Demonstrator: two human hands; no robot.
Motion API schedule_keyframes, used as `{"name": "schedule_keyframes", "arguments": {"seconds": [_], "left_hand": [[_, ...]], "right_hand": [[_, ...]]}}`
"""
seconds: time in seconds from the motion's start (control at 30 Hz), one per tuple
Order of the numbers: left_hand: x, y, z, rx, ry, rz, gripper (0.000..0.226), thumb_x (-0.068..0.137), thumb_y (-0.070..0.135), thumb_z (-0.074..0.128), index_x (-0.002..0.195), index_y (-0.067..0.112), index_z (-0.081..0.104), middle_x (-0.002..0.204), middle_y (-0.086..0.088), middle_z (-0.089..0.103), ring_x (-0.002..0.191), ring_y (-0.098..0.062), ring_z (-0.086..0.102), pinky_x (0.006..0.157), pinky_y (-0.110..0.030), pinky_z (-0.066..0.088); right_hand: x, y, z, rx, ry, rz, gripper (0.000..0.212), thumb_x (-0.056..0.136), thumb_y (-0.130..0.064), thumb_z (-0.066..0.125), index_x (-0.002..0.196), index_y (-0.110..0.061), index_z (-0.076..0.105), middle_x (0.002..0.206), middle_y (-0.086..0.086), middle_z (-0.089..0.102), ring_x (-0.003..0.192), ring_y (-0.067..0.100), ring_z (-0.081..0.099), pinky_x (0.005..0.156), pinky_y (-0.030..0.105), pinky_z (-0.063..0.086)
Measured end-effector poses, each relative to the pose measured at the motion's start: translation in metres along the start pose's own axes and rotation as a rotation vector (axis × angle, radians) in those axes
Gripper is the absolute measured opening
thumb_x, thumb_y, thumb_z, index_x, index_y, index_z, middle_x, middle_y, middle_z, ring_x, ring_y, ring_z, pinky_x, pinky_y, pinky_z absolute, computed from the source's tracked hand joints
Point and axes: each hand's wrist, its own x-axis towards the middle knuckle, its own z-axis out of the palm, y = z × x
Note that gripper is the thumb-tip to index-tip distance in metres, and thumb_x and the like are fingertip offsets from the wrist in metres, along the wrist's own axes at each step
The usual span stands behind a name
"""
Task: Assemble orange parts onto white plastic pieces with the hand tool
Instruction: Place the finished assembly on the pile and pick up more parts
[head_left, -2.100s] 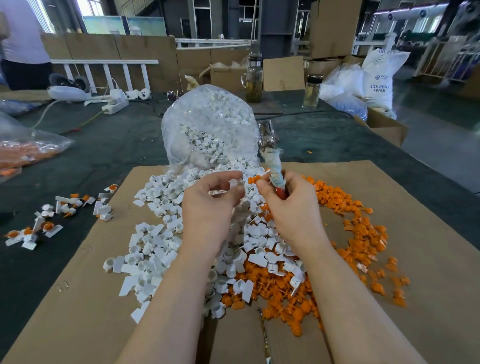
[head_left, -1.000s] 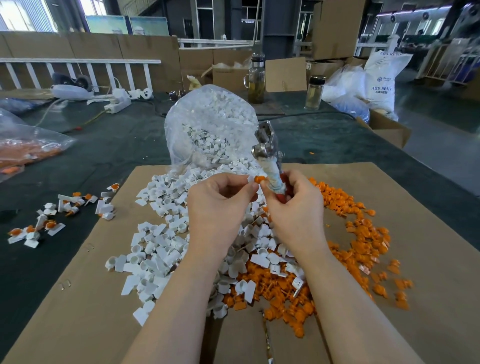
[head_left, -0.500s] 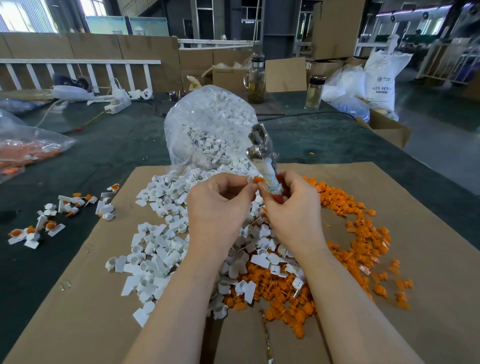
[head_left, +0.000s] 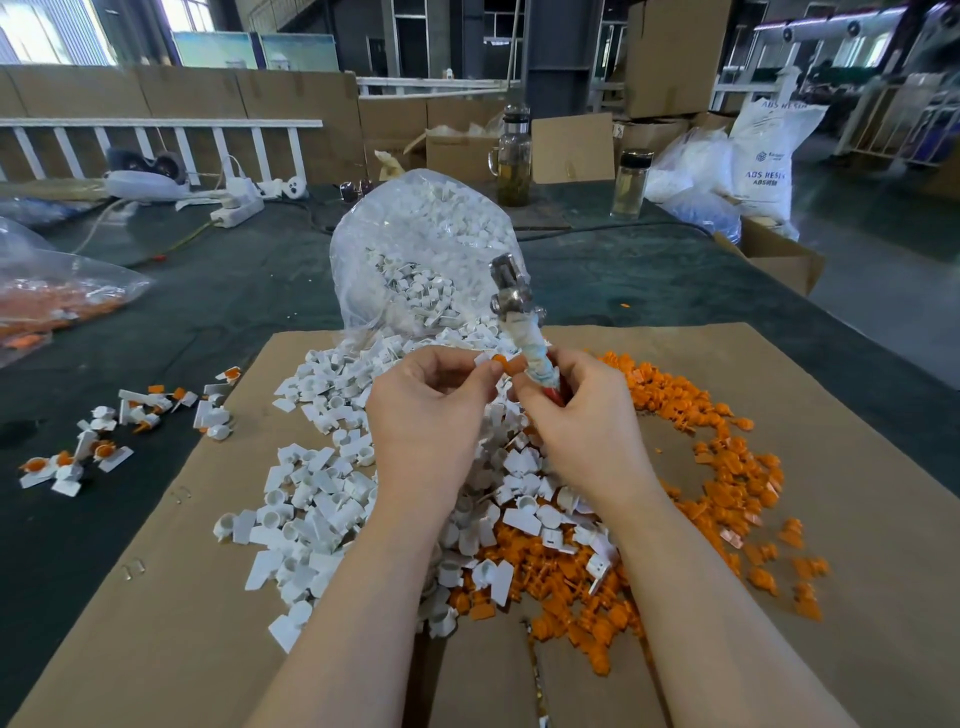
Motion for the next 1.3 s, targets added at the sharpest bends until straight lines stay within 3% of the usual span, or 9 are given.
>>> {"name": "schedule_keyframes", "arguments": {"seconds": [0.13,0.3,0.4,0.57,0.73,0.83,0.97,1.3], "left_hand": [[0.001,0.002,-0.003,-0.074,-0.008,-0.03,0.01,0.081,0.017,0.081,0.076,0.021,0.072,0.067,0.005,0.074,0.066,-0.014,0.073,0.061,-0.021,0.057],[0.004,0.003,-0.004,-0.159,0.006,-0.054,0.01,0.081,0.012,0.079,0.078,0.017,0.071,0.066,0.004,0.074,0.067,-0.013,0.073,0.06,-0.015,0.053],[0.006,0.003,-0.006,-0.207,0.008,-0.051,0.011,0.081,0.009,0.079,0.077,0.017,0.071,0.065,0.003,0.073,0.066,-0.015,0.073,0.061,-0.017,0.054],[0.009,0.002,-0.012,-0.281,0.004,-0.009,0.009,0.082,0.003,0.077,0.082,0.009,0.071,0.067,0.001,0.072,0.063,-0.012,0.071,0.062,-0.017,0.053],[0.012,0.001,-0.016,-0.305,-0.025,0.042,0.014,0.082,0.002,0.076,0.078,0.014,0.07,0.064,0.005,0.071,0.063,-0.01,0.069,0.063,-0.013,0.052],[0.012,0.0,-0.017,-0.286,-0.045,0.066,0.015,0.083,0.001,0.074,0.079,0.014,0.07,0.063,0.005,0.071,0.061,-0.008,0.068,0.063,-0.013,0.051],[0.014,-0.001,-0.019,-0.29,-0.073,0.081,0.013,0.083,0.002,0.074,0.08,0.013,0.07,0.063,0.005,0.071,0.061,-0.008,0.067,0.063,-0.014,0.052],[0.015,0.0,-0.022,-0.342,-0.117,0.07,0.009,0.08,0.001,0.074,0.081,0.009,0.069,0.065,0.003,0.072,0.058,-0.008,0.066,0.062,-0.015,0.052]], "right_hand": [[0.0,-0.002,-0.005,0.067,0.024,0.042,0.003,0.092,-0.022,0.065,0.092,-0.022,0.068,0.076,-0.004,0.07,0.07,0.009,0.065,0.061,0.027,0.053],[-0.001,-0.002,-0.01,0.036,-0.038,0.058,0.007,0.092,-0.023,0.065,0.09,-0.017,0.067,0.077,0.008,0.067,0.072,0.023,0.061,0.064,0.037,0.049],[-0.001,-0.002,-0.013,0.01,-0.106,0.069,0.003,0.091,-0.021,0.065,0.092,-0.019,0.067,0.075,0.003,0.066,0.071,0.021,0.061,0.065,0.039,0.051],[0.0,-0.002,-0.021,-0.097,-0.244,0.068,0.013,0.089,-0.024,0.067,0.101,-0.02,0.066,0.087,-0.005,0.068,0.078,0.009,0.063,0.072,0.033,0.052],[0.0,-0.004,-0.024,-0.211,-0.352,0.049,0.018,0.088,-0.025,0.068,0.099,-0.011,0.063,0.088,0.007,0.064,0.08,0.024,0.061,0.074,0.045,0.049],[0.0,-0.004,-0.025,-0.235,-0.396,0.043,0.018,0.087,-0.022,0.068,0.101,-0.012,0.062,0.089,0.004,0.064,0.08,0.021,0.06,0.073,0.042,0.05],[0.001,-0.001,-0.025,-0.266,-0.413,0.031,0.014,0.087,-0.022,0.067,0.1,-0.018,0.061,0.087,-0.004,0.061,0.077,0.014,0.057,0.067,0.031,0.044],[-0.001,0.001,-0.02,-0.305,-0.365,-0.021,0.009,0.088,-0.015,0.059,0.088,-0.019,0.067,0.078,0.0,0.066,0.068,0.016,0.059,0.066,0.047,0.052]]}}
